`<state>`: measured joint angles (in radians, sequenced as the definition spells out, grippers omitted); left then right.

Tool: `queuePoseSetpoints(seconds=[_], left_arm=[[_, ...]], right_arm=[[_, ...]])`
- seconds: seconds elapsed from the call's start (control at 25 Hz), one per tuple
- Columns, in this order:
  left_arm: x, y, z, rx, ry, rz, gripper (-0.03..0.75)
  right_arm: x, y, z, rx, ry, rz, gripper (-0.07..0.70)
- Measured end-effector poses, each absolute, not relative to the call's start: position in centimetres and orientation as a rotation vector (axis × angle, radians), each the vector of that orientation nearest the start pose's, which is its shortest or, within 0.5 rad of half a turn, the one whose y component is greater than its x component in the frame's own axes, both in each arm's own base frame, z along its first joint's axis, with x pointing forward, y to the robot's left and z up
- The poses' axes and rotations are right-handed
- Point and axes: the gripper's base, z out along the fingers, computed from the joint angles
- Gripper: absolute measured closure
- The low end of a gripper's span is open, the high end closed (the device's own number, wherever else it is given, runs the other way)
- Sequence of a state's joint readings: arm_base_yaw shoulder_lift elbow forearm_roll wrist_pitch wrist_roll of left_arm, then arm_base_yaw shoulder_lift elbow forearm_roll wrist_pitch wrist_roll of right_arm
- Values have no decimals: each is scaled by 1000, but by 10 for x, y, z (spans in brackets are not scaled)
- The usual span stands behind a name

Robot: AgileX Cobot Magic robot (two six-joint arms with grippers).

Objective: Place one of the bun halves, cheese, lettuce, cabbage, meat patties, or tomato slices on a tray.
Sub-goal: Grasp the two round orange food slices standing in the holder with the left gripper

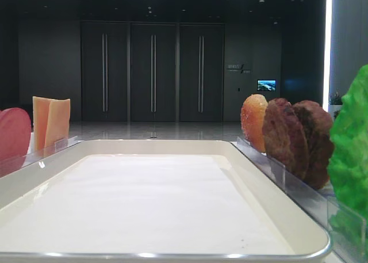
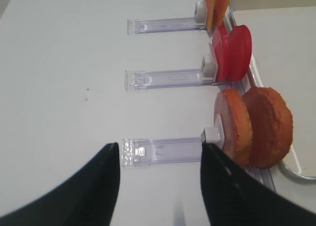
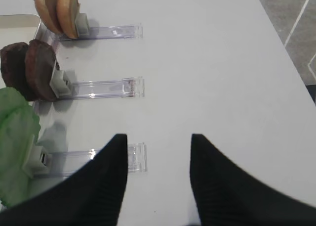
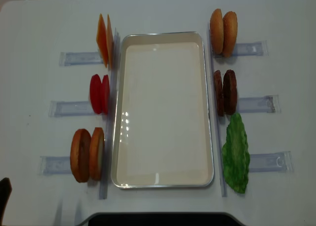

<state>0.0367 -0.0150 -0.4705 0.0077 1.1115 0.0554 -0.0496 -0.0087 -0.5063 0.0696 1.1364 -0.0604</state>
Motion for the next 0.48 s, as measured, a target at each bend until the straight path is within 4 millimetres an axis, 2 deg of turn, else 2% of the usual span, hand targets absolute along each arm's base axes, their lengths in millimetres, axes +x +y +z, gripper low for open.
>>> queuePoseSetpoints(seconds=[0.48], left_arm=[[-6,0,265,19,2110,64,307]], right_arm=[[-10,6,273,-18,2103,18,342]])
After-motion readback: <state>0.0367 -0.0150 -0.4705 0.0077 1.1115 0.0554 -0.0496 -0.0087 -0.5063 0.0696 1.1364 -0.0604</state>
